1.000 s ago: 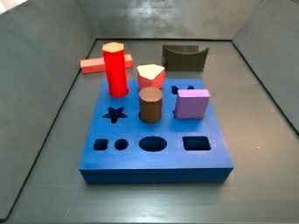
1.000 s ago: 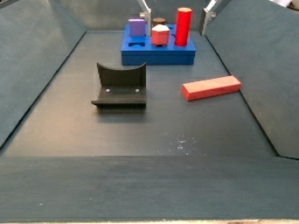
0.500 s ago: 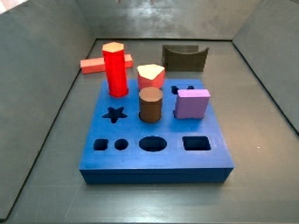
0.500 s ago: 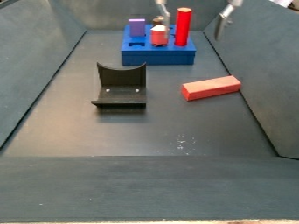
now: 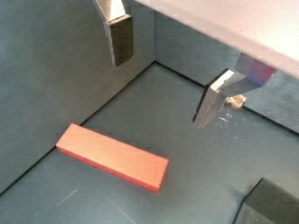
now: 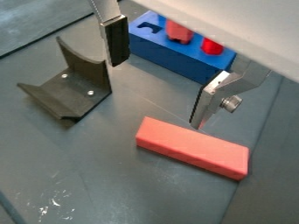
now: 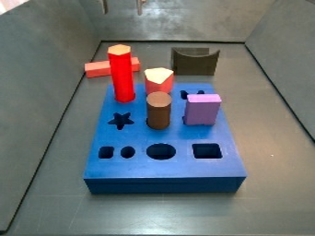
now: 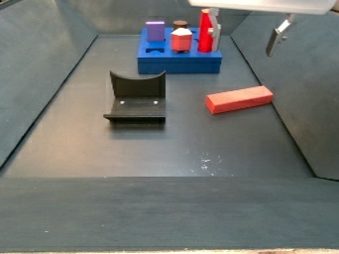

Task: Pick up the rectangle object. Move up. Place the rectangle object on the fixture. Regrasp the rectangle object. Move to above the board. Insert the rectangle object.
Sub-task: Pick up the rectangle object.

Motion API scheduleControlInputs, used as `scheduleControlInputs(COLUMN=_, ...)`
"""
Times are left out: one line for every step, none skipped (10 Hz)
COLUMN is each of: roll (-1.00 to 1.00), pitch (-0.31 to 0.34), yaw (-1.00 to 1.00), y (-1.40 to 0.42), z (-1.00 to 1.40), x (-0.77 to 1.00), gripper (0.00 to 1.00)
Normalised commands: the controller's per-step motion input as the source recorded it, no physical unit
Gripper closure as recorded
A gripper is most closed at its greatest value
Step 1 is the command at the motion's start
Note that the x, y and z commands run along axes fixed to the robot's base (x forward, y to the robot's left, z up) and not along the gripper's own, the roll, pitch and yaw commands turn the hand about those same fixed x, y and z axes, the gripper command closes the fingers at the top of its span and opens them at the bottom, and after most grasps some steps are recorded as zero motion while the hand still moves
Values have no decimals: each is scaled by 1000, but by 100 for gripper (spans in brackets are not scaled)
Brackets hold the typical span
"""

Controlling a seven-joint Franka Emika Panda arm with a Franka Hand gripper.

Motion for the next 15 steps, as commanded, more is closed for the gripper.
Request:
scheduleControlInputs(roll=36, pitch=-99, yaw=-351, y=-71, z=-106, x=-169, gripper=0)
scheduleControlInputs(roll=16, pitch=-96, yaw=-971, y=0, z=-226, x=40, gripper=0)
scheduleControlInputs(roll=0, pitch=-86, yaw=-1000, y=0, z=-266, x=0, gripper=0)
scheduleControlInputs(roll=0, pitch=-89, yaw=-1000, y=0, z=-260, x=0, gripper=0)
scheduleControlInputs(roll=0, pitch=-84, yaw=-1000, y=0, z=-246, x=0, gripper=0)
scheduleControlInputs(roll=0, pitch=-76, yaw=-1000, y=0, z=-226, x=0, gripper=0)
scheduleControlInputs(roll=0, pitch=-23, yaw=-886, y=0, z=-160, x=11, gripper=0)
scheduleControlInputs(roll=0, pitch=0, yaw=-777, y=0, z=-146, x=0, gripper=0)
scheduleControlInputs(roll=0, pitch=-29, yaw=-831, y=0, z=-180, x=0, gripper=0)
scheduleControlInputs(roll=0, pitch=-79, yaw=-960, y=0, z=-209, x=0, gripper=0)
scheduleControlInputs(roll=0, pitch=-107, yaw=-1000, y=0, z=-291, x=0, gripper=0)
scheduleControlInputs(roll=0, pitch=-107, yaw=-1000, y=0, z=-300, x=0, gripper=0)
scheduleControlInputs(roll=0, pitch=-114, yaw=-1000, y=0, z=-309, x=0, gripper=0)
scheduleControlInputs(roll=0, pitch=-103, yaw=-977, y=0, z=-263, x=0, gripper=0)
scheduleControlInputs(roll=0, pitch=-74, yaw=-960, y=0, z=-283, x=0, gripper=0)
